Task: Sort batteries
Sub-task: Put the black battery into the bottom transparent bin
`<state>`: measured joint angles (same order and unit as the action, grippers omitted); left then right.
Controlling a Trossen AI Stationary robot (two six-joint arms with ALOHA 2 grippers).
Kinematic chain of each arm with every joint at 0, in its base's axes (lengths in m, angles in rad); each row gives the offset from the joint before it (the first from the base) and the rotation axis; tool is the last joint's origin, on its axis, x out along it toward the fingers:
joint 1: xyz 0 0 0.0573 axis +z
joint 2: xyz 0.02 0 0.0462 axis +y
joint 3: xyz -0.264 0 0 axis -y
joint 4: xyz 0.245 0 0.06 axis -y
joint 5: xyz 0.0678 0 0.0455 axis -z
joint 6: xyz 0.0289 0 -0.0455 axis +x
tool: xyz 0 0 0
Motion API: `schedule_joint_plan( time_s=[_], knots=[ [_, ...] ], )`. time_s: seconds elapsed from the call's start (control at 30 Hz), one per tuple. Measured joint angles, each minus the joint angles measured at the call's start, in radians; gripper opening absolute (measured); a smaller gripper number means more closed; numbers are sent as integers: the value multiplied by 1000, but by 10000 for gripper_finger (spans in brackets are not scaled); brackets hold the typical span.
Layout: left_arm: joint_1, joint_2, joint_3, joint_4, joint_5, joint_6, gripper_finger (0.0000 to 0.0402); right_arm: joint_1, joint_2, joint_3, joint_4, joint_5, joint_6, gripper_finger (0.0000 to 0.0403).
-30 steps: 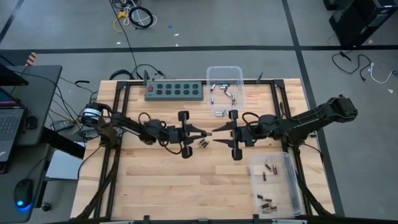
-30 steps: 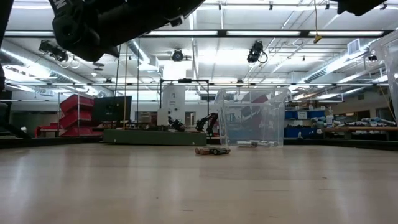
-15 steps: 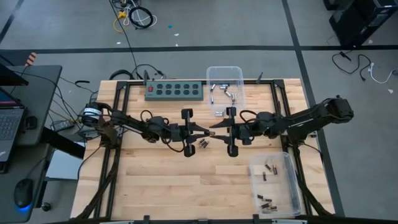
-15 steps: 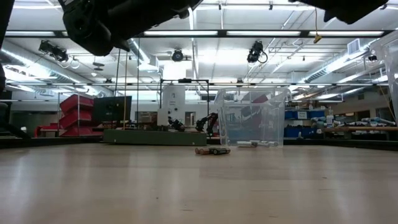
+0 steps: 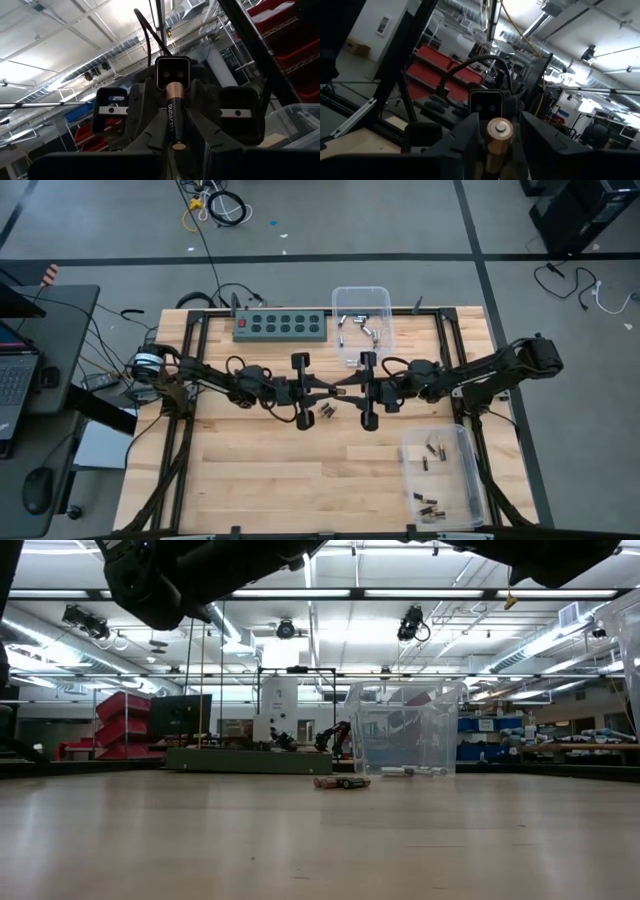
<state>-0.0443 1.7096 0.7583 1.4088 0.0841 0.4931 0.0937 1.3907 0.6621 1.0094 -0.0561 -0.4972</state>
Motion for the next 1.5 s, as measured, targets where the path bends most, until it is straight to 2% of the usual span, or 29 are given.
schedule_joint_plan(
  time_s=[0.17, 0.33, 0.5, 0.63, 0.87, 0.97, 1.1, 1.23, 1.37, 1.5],
  knots=[
    [0, 0, 0, -1, 0, 0, 45, 0, 0, 0, 0, -1, -4, 103],
    [0, 0, 0, -2, 1, 1, 67, -2, 0, 0, -6, -6, -18, 42],
    [-1, 0, -1, -11, -21, -4, 86, -2, 0, 0, -10, -14, -38, 41],
    [-1, -1, -1, -78, -72, -5, 107, -2, -1, 0, -6, -11, -30, 41],
    [-11, -1, -16, -176, -207, -29, 161, 22, -36, 4, -54, 111, 17, 41],
    [-11, -1, -37, -220, -279, -56, 181, 47, -101, 42, -241, 194, 51, 41],
    [-18, -1, -69, -271, -363, -60, 190, 88, -173, 173, -731, 243, 127, 41],
    [-30, -1, -97, -283, -406, -60, 190, 138, -182, 381, -1236, 243, 293, 41],
    [-34, -1, -108, -284, -437, -61, 189, 184, -166, 527, -1654, 206, 521, 41],
    [-35, -1, -108, -287, -458, -59, 189, 241, -185, 569, -1868, 126, 800, 41]
  ],
)
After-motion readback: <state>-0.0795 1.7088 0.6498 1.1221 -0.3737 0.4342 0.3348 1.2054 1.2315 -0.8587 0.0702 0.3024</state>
